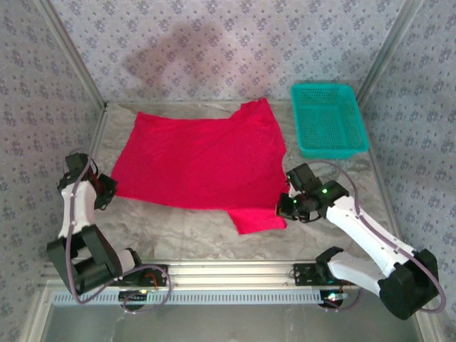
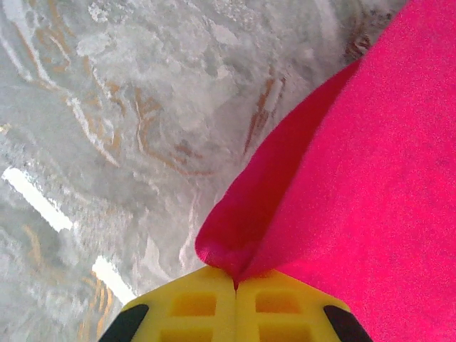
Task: Fold the inside-out t-shirt
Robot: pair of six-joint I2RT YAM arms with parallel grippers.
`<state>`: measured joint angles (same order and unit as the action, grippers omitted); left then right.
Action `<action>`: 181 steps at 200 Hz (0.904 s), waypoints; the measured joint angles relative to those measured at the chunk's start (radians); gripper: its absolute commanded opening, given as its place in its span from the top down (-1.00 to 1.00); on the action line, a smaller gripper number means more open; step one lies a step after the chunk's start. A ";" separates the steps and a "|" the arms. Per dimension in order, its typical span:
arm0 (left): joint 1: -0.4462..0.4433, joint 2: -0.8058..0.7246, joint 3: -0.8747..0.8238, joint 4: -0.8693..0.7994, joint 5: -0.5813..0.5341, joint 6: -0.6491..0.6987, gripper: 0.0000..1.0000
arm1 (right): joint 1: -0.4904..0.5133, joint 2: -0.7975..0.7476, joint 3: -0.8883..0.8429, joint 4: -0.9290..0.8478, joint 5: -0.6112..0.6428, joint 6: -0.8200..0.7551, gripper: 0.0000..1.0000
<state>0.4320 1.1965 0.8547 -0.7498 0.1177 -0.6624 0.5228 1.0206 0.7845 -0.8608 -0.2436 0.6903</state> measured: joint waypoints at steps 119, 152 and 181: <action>-0.026 0.023 0.053 -0.057 0.033 -0.002 1.00 | -0.139 0.097 0.134 0.012 -0.025 0.009 1.00; -0.068 0.186 0.180 -0.004 0.023 -0.021 1.00 | -0.187 0.315 0.338 0.094 -0.030 -0.056 1.00; -0.093 0.328 0.294 0.031 0.011 -0.030 1.00 | -0.212 0.497 0.517 0.126 -0.043 -0.111 1.00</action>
<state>0.3393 1.5246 1.1488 -0.7189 0.1284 -0.6926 0.3107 1.5173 1.3018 -0.7353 -0.2863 0.5793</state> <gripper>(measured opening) 0.041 0.066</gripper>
